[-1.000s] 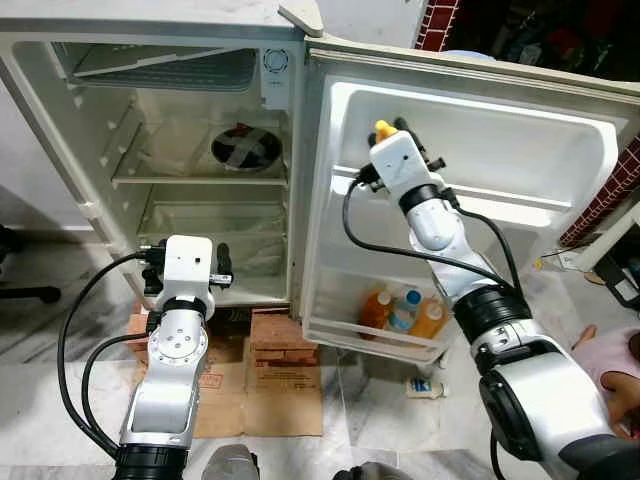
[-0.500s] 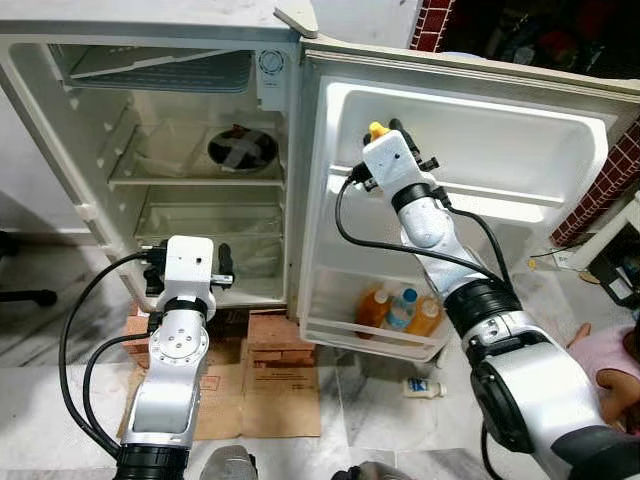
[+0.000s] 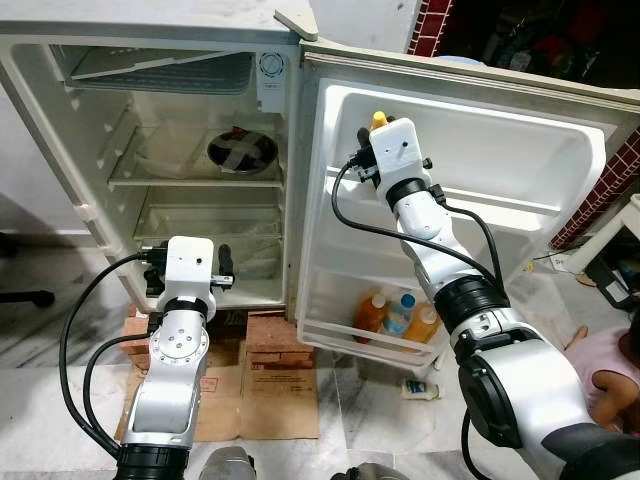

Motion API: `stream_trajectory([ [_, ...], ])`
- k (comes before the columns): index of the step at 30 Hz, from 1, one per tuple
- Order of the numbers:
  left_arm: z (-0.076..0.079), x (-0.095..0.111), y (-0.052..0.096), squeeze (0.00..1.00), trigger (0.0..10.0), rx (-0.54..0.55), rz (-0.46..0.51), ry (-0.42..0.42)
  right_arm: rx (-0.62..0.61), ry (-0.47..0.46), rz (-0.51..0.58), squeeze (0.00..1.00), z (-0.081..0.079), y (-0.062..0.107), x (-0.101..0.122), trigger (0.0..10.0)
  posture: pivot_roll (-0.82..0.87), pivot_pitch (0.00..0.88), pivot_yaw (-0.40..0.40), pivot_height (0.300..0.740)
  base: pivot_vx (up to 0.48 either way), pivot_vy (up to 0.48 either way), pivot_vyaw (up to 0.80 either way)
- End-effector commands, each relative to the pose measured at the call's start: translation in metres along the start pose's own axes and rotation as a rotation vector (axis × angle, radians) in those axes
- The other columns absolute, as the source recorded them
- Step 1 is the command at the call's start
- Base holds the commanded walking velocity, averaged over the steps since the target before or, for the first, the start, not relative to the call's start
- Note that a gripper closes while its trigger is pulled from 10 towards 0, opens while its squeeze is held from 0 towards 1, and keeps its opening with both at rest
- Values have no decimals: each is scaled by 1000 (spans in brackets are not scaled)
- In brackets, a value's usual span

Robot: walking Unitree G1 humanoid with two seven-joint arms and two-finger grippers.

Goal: Restocking fridge

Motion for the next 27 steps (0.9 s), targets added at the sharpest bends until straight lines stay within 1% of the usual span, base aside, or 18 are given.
stream_trajectory([
  [1, 1, -1, 0, 0, 10000, -6, -12, -2, -34, 68, -61, 0, 11, 2, -14, 10000, 131, 0, -103, 740, 0, 0, 0],
  [5, 1, -2, 0, 0, 10000, -6, -14, -2, -54, 49, -80, 0, 16, 2, -18, 10000, 129, 0, -102, 740, 0, 0, 0],
  [8, 1, -2, 0, 0, 10000, -7, -15, -3, -54, 35, -88, 0, 16, 2, -19, 10000, 129, 0, -100, 740, 0, 0, 0],
  [15, 1, -2, -1, 0, 10000, -10, -17, -6, -50, 30, -85, 0, 11, 3, -19, 10000, 132, 0, -99, 740, 0, 0, 0],
  [21, 0, -2, -1, 0, 10000, -8, -17, -8, -50, 31, -86, 0, 11, 3, -19, 10000, 132, 0, -98, 740, 0, 0, 0],
  [25, 1, -2, -1, 0, 10000, -9, -17, -10, -50, -13, -89, 0, 12, 3, -20, 10000, 130, 0, -97, 740, 0, 0, 0],
  [26, 1, -2, -1, 0, 10000, -10, -17, -10, -44, -30, -80, 694, 10, 2, -18, 10000, 130, 0, -96, 740, 0, 0, 0],
  [27, 1, -2, -1, 0, 10000, -10, -17, -10, -42, -35, -75, 694, 10, 2, -17, 10000, 130, 0, -96, 740, 0, 0, 0],
])
Point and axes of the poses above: a point about 5 cm out from each wrist's last joint towards the gripper, its own y axis pointing back from the gripper into the wrist, its own x axis along the axis of the wrist's last joint, z = x × y, the point moved 6 cm from there along -y, pointing out of the wrist towards the gripper, and after that the axes turned 8 degrees about -y, right-handed, at the moved point
